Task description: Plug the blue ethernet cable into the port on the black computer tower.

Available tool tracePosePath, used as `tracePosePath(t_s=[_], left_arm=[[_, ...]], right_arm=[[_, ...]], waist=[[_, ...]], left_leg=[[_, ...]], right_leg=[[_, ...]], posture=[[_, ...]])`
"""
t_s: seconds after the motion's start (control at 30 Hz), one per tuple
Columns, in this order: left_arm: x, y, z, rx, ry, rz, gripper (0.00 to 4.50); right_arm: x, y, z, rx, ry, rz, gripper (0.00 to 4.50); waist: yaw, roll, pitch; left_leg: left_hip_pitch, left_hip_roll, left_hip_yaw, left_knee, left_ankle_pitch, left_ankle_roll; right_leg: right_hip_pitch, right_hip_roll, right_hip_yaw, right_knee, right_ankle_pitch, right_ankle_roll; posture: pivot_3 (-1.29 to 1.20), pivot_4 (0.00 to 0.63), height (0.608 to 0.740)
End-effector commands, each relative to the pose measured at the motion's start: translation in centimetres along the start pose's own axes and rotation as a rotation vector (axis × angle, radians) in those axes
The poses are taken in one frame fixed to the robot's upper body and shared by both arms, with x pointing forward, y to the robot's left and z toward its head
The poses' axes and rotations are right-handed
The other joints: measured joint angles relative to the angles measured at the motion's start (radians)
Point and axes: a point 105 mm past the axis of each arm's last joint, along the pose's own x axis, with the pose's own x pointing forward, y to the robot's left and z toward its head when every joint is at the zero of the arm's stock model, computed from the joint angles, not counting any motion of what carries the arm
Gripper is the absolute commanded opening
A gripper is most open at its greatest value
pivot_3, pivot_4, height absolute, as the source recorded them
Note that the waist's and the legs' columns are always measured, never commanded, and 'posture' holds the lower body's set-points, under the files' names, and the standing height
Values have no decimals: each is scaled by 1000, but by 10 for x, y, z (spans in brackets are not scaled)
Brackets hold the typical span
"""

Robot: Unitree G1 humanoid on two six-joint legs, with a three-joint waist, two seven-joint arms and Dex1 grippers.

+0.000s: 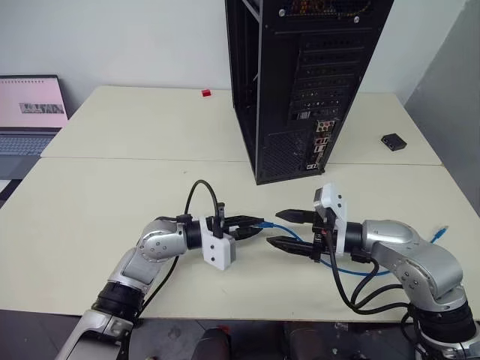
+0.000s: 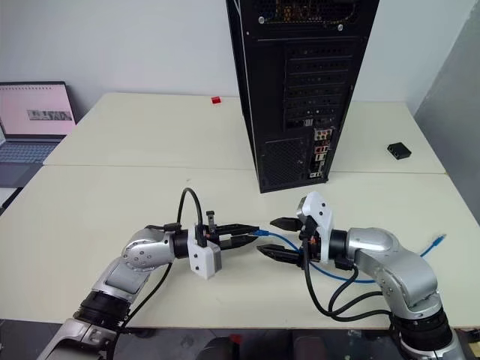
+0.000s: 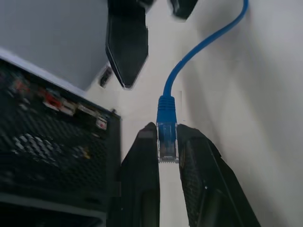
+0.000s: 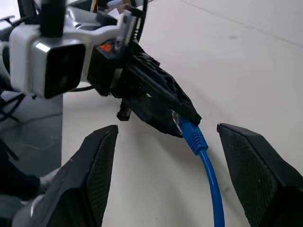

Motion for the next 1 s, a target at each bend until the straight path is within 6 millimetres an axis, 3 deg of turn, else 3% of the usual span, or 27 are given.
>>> tracePosePath(t_s=[0.03, 0.47, 0.57, 1.0], left_arm=[[-4, 17, 5, 144, -39, 103, 287], [-6, 22, 4, 220, -44, 163, 287], [-5, 22, 5, 222, -45, 169, 287], [-5, 22, 7, 231, -57, 182, 287]], right_arm=[[1, 3, 14, 34, -64, 17, 3543], [10, -6, 20, 126, -105, 38, 3543], [11, -7, 20, 134, -106, 40, 3072], [13, -8, 21, 139, -105, 42, 92]], waist=[[0, 0, 0], [-1, 0, 0], [-1, 0, 0], [-1, 0, 0]], left_leg=[[0, 0, 0, 0, 0, 0], [0, 0, 0, 0, 0, 0], [0, 0, 0, 0, 0, 0], [0, 0, 0, 0, 0, 0]], right_leg=[[0, 0, 0, 0, 0, 0], [0, 0, -1, 0, 1, 1], [0, 0, -1, 0, 1, 1], [0, 0, -1, 0, 1, 1]], posture=[[0, 150, 740], [0, 150, 740], [0, 150, 740], [0, 150, 740]])
